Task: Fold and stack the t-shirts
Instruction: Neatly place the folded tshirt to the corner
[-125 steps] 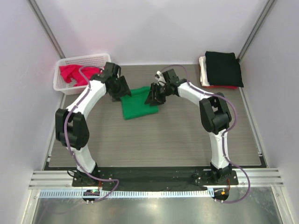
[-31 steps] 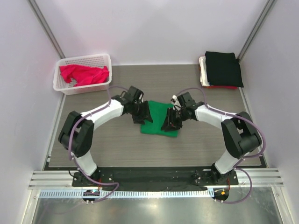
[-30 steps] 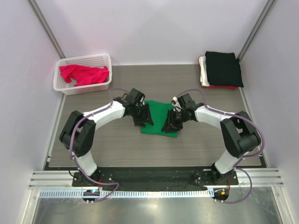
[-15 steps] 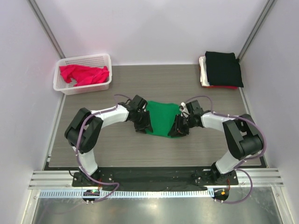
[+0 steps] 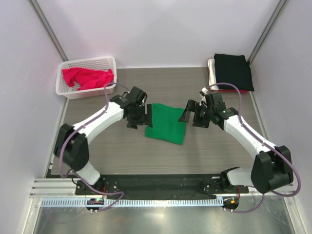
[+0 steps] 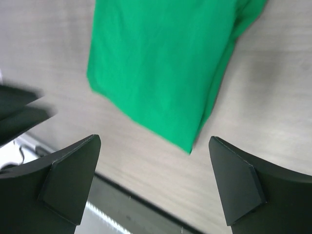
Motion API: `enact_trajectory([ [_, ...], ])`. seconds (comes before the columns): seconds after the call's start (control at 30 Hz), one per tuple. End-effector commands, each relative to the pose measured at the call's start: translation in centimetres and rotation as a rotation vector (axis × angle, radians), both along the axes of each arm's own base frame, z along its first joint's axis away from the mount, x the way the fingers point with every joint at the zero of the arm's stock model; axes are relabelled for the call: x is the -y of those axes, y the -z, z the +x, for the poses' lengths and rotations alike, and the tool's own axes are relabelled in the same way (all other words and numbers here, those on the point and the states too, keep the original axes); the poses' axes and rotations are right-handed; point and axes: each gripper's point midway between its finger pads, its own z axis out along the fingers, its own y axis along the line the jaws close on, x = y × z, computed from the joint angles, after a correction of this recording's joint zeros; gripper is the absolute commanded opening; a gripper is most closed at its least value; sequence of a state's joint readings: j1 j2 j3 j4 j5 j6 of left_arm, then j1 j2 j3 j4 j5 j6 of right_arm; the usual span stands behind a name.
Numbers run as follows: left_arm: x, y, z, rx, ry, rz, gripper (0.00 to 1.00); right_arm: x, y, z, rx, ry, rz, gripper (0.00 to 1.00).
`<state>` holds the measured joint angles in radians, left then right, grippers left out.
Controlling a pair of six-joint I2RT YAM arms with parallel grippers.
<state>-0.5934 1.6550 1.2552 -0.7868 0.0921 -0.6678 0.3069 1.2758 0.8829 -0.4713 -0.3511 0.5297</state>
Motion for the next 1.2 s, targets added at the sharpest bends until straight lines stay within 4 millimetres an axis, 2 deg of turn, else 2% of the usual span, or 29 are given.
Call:
enact_trajectory([
  [0.0, -2.3, -5.1, -0.4, 0.098, 0.024, 0.051, 0.80, 1.1, 1.0, 2.4, -0.006, 0.064, -0.056, 1.00],
  [0.03, -2.7, -5.5, -0.8, 0.099, 0.030, 0.059, 0.80, 1.2, 2.1, 2.9, -0.034, 0.067, -0.067, 0.99],
  [0.07, -3.0, -6.3, -1.1, 0.118, 0.038, 0.054, 0.80, 1.4, 2.3, 3.7, -0.020, 0.075, -0.068, 0.97],
  [0.1, -3.3, -6.7, -1.6, 0.119, 0.039, 0.053, 0.80, 1.4, 2.2, 4.4, -0.012, 0.078, -0.068, 0.96],
  [0.17, -3.8, -6.8, -2.3, 0.118, 0.036, 0.054, 0.79, 1.7, 3.4, 5.3, -0.035, 0.080, -0.081, 0.93],
  [0.2, -4.5, -7.5, -2.5, 0.151, 0.021, 0.060, 0.80, 1.9, 3.2, 6.3, -0.027, 0.091, -0.071, 0.92],
  [0.3, -5.3, -7.6, -3.7, 0.160, 0.001, 0.047, 0.80, 2.3, 4.7, 8.0, -0.053, 0.098, -0.048, 0.88],
  [0.33, -5.3, -7.8, -3.9, 0.165, -0.003, 0.038, 0.79, 2.4, 4.3, 8.4, -0.038, 0.100, -0.038, 0.88],
  [0.5, -6.0, -7.9, -4.9, 0.169, -0.026, 0.023, 0.79, 2.1, 7.6, 10.7, -0.090, 0.090, 0.000, 0.81],
  [0.6, -6.4, -8.1, -5.4, 0.175, -0.029, 0.026, 0.79, 1.5, 9.5, 11.1, -0.126, 0.072, 0.022, 0.75],
  [0.7, -6.7, -8.5, -5.6, 0.185, -0.031, 0.028, 0.79, 1.2, 11.2, 10.6, -0.158, 0.066, 0.042, 0.68],
  [0.8, -7.0, -8.7, -5.8, 0.199, -0.035, 0.030, 0.79, 0.9, 12.5, 10.1, -0.172, 0.062, 0.061, 0.53],
  [0.83, -7.1, -8.6, -5.8, 0.202, -0.037, 0.034, 0.79, 0.7, 12.7, 10.0, -0.173, 0.060, 0.069, 0.43],
  [0.9, -7.6, -8.6, -5.9, 0.214, -0.041, 0.047, 0.78, 0.5, 12.8, 9.9, -0.165, 0.051, 0.087, 0.31],
  [0.93, -7.8, -8.6, -5.9, 0.221, -0.043, 0.055, 0.78, 0.5, 12.6, 10.0, -0.155, 0.048, 0.090, 0.19],
  [1.03, -9.4, -8.9, -5.9, 0.282, -0.071, 0.093, 0.77, 0.5, 10.4, 10.3, -0.121, 0.033, 0.084, 0.01],
  [1.07, -9.9, -9.0, -5.9, 0.302, -0.077, 0.107, 0.77, 0.6, 8.8, 11.3, -0.074, 0.008, 0.063, 0.01],
  [1.1, -10.9, -9.0, -6.0, 0.334, -0.096, 0.132, 0.77, 1.4, 8.2, 11.9, -0.056, 0.022, 0.010, 0.01],
  [1.17, -11.8, -9.0, -6.2, 0.367, -0.100, 0.151, 0.77, 2.5, 4.9, 12.7, -0.011, 0.020, -0.069, 0.01],
])
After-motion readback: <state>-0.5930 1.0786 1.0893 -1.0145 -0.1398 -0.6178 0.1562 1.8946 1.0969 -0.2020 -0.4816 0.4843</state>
